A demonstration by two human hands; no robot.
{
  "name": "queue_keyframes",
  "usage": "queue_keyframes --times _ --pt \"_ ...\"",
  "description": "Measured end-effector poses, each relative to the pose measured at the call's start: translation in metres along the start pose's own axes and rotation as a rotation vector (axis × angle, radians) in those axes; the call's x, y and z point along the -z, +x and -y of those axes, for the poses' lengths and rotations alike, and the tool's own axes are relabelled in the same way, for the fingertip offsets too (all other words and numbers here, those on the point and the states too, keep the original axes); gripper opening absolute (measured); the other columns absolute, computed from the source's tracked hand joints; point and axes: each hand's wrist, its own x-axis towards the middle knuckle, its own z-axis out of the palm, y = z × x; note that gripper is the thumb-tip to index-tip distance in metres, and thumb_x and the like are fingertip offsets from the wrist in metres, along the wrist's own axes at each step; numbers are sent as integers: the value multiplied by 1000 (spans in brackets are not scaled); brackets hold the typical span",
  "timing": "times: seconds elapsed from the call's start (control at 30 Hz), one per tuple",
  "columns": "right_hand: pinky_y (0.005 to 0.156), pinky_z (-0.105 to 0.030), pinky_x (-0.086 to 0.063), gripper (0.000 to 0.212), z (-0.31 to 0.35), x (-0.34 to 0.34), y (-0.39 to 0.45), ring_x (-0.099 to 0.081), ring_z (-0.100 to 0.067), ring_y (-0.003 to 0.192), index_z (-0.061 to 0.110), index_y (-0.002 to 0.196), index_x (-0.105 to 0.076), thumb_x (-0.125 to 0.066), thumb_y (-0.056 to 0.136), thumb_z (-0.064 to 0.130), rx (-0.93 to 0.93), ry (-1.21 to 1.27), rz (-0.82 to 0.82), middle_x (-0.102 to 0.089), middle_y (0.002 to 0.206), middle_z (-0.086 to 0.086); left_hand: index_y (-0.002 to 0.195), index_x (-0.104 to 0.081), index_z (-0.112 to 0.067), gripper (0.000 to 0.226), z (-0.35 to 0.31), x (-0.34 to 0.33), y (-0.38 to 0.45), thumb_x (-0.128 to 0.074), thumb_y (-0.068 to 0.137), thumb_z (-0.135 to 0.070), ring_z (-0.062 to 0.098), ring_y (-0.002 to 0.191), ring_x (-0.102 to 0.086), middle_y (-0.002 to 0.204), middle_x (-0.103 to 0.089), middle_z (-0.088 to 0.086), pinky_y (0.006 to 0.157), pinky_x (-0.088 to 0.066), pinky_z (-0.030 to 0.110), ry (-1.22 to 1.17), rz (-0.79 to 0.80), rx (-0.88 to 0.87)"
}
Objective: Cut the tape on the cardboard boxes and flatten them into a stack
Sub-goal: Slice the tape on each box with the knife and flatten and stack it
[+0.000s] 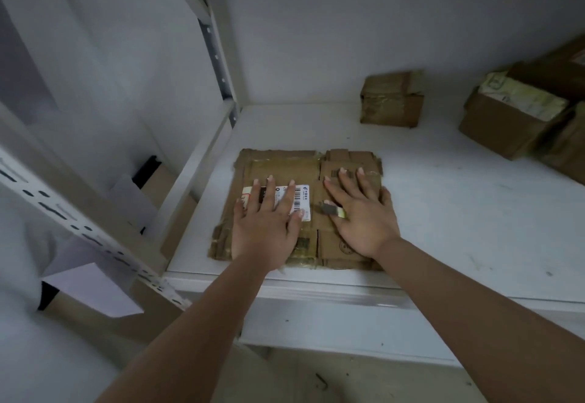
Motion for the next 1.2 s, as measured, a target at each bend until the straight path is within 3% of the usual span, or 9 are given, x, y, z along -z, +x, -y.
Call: queue_keyframes --times 0.1,0.23,0.33,0.47,0.63,0.73,0.83,0.9,1.2 --pt "117 -52 1 55 2 0 0 16 -18 146 42 150 -2 -21 99 52 -10 -11 49 8 159 10 148 18 -39 59 1 3 2 -7 98 -56 26 147 16 161 14 2 117 -1 51 19 46 -21" --pt "119 -46 -3 53 2 39 9 4 -19 147 29 151 -18 -19 101 48 -114 307 189 -4 160 2 152 11 -36 82 2 27 6 -17 86 -76 29 147 16 161 14 5 116 1 55 -87 208 -41" --pt "119 -45 -9 53 -5 50 1 0 -21 147 22 150 -24 -22 102 45 -118 325 136 -7 160 0 152 10 -37 90 0 42 9 -20 80 -82 33 146 16 161 15 5 115 2 60 -32 259 -22" --pt "118 -47 -15 53 -14 34 -26 5 -22 147 21 151 -18 -23 102 41 -59 292 86 4 160 2 154 -1 -32 92 -8 53 8 -28 81 -81 33 147 14 161 10 10 114 0 60 64 178 -32" --pt "115 -41 -24 47 -25 42 -45 -17 -28 145 23 148 -28 -29 102 36 -135 404 -105 -17 158 -4 153 -20 -23 75 -37 74 5 -48 89 -53 28 147 -7 160 -14 9 117 -9 58 -12 -107 -196" --pt "101 -38 -40 40 -37 54 -56 -45 -30 127 13 133 -49 -33 102 33 -213 433 -264 -50 135 -11 152 -21 -20 67 -79 79 0 -41 94 -47 25 148 -3 161 -12 7 117 -2 55 -25 -144 -295" --pt "79 -36 -49 39 -60 70 -69 -61 -33 94 11 108 -58 -32 101 39 -385 473 -394 -65 103 -12 151 -23 -19 63 -112 80 1 -38 96 -46 25 148 -4 160 -14 7 117 -2 54 -72 -152 -390" --pt "74 -38 -52 38 -80 78 -81 -63 -30 81 13 98 -59 -34 100 41 -500 487 -441 -68 91 -9 151 -24 -18 61 -125 79 5 -36 98 -45 24 148 -5 160 -16 8 116 -2 53 -71 -149 -442" --pt "64 -29 -39 24 -188 104 -143 -52 -27 75 10 92 -62 -46 95 28 -719 412 -520 -62 86 -7 152 -20 -18 58 -231 69 20 -34 101 -40 23 149 -3 160 -14 8 117 -6 49 9 -96 -618"
